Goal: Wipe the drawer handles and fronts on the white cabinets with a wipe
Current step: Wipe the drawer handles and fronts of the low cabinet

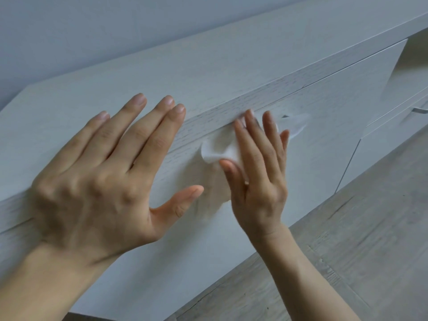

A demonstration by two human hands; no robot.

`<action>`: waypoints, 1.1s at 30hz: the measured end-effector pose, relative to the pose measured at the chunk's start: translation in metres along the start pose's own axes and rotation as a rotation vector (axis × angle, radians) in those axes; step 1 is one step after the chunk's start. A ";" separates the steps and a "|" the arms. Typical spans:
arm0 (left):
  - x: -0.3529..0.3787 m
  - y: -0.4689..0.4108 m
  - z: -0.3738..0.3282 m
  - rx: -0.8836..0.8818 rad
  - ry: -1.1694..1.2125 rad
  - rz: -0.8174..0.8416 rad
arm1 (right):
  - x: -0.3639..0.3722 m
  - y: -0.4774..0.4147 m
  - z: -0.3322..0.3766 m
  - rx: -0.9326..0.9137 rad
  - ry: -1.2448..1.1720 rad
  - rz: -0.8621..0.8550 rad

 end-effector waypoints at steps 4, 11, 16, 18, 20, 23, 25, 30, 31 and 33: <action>0.001 0.000 0.000 -0.002 0.003 -0.009 | -0.005 -0.002 -0.011 0.074 -0.043 -0.037; -0.002 -0.002 -0.001 -0.003 0.008 -0.014 | -0.002 0.000 -0.010 0.042 -0.003 -0.005; -0.003 -0.002 -0.001 -0.005 -0.013 -0.014 | 0.003 0.004 0.003 0.056 0.031 -0.036; -0.003 -0.002 -0.002 -0.004 -0.015 -0.015 | -0.002 0.000 -0.005 0.025 0.039 -0.023; -0.003 -0.001 -0.001 -0.003 -0.016 -0.019 | -0.007 -0.001 -0.012 0.033 0.051 -0.038; -0.003 -0.002 -0.001 0.004 -0.018 -0.025 | 0.000 0.002 -0.002 0.051 0.057 -0.030; -0.003 -0.001 -0.002 0.005 -0.017 -0.023 | 0.001 0.003 0.000 0.003 0.061 -0.005; -0.003 -0.001 -0.002 0.004 -0.023 -0.023 | -0.003 0.000 -0.009 0.052 0.035 -0.009; -0.003 -0.001 -0.001 0.001 -0.026 -0.023 | 0.000 0.002 -0.003 0.048 0.036 -0.004; -0.004 -0.002 -0.002 0.001 -0.034 -0.019 | 0.003 0.004 0.004 0.003 0.047 0.006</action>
Point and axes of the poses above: each hand's wrist, its own y-axis away from the middle knuckle, its own x-axis out of the palm, z = x × y, the point moved 10 cm from there along -y, towards the middle knuckle, and after that the axes turned 2 degrees about y, right-handed, at the moved point
